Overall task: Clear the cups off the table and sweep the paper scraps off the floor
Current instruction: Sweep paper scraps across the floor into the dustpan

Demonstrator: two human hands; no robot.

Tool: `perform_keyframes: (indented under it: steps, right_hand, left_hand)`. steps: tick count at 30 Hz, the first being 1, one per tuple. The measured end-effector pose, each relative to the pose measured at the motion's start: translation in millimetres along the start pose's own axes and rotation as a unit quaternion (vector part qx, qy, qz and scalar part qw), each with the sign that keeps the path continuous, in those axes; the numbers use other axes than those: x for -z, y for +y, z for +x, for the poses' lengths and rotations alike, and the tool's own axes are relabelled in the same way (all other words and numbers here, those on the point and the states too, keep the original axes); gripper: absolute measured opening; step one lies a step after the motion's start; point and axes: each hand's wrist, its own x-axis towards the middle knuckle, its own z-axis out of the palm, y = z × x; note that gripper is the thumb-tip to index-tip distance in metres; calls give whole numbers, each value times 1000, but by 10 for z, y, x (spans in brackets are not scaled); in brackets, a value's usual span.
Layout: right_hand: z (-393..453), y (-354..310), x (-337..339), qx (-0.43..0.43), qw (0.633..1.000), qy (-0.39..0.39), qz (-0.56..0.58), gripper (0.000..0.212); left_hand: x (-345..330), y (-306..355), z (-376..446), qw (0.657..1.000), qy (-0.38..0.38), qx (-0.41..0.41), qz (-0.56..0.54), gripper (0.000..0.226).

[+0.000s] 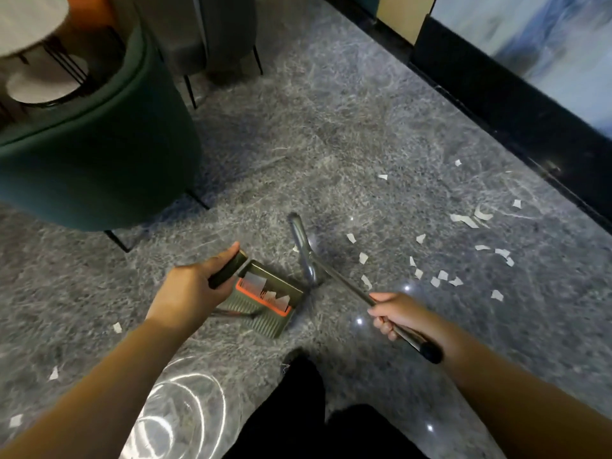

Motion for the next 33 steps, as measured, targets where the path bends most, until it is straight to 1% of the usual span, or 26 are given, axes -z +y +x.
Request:
perform_keyframes:
  steps: [4, 6, 9, 13, 16, 20, 24, 27, 31, 33]
  right_hand:
    - [452, -294, 59, -18, 1000, -8, 13, 40]
    - [670, -459, 90, -22, 999, -25, 8, 25]
    - [1027, -695, 169, -40, 998, -45, -3, 22]
    - [1409, -1028, 312, -49, 995, -72, -49, 37]
    - [1555, -1236, 497, -64, 993, -72, -62, 42]
    - [1677, -1388, 882, -98, 989, -87, -63, 41]
    - [1632, -1322, 1269, -112, 989, -69, -73, 40]
    - [1506, -1142, 1571, -126, 989, -75, -34, 44]
    - [1361, -777, 1918, -133, 988, -75, 4, 39]
    - [1243, -567, 2055, -126, 990, -62, 22, 36]
  left_hand:
    - [30, 6, 224, 1000, 15, -18, 15, 61]
    - [24, -5, 310, 999, 32, -23, 20, 62]
    - [-14, 79, 402, 999, 47, 1, 8, 64]
    - [-206, 274, 484, 998, 63, 25, -1, 68]
    - [-372, 437, 509, 995, 85, 61, 4, 68]
    - [-567, 685, 486, 987, 114, 109, 5, 71]
    - [-712, 938, 497, 983, 123, 139, -7, 66]
    - [-849, 1168, 494, 981, 112, 155, -22, 64]
    - [-1037, 1383, 443, 982, 108, 147, -48, 66]
    - [-1154, 1503, 378, 984, 104, 135, -56, 65]
